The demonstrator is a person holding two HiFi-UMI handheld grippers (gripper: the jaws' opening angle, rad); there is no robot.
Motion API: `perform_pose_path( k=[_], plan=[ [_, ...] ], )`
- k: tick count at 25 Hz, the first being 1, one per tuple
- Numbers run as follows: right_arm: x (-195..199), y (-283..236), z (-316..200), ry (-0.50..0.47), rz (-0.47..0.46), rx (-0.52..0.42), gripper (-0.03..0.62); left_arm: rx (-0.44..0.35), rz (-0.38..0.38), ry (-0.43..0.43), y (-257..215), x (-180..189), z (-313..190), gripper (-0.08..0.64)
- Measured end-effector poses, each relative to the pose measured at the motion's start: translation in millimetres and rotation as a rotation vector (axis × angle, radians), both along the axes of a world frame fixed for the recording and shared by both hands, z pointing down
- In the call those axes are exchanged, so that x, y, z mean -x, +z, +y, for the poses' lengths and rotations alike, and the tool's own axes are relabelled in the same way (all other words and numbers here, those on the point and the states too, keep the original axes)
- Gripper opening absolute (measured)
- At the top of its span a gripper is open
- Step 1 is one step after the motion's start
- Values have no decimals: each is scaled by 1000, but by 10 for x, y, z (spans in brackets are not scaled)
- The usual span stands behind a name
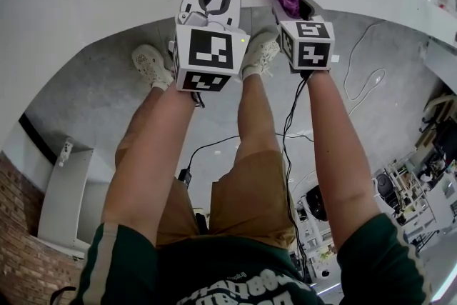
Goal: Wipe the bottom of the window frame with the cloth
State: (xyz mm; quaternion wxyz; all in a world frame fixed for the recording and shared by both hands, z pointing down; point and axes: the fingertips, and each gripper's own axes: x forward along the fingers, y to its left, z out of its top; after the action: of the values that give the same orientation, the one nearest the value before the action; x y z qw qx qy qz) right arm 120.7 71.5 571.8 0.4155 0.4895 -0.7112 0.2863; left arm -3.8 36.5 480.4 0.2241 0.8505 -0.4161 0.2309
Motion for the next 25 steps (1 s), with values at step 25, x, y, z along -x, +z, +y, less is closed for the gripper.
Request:
perform_pose_path(
  k=[25],
  plan=[
    [1779, -38, 2, -110, -64, 75, 175, 18, -86, -200, 9, 1582, 71, 9]
  ],
)
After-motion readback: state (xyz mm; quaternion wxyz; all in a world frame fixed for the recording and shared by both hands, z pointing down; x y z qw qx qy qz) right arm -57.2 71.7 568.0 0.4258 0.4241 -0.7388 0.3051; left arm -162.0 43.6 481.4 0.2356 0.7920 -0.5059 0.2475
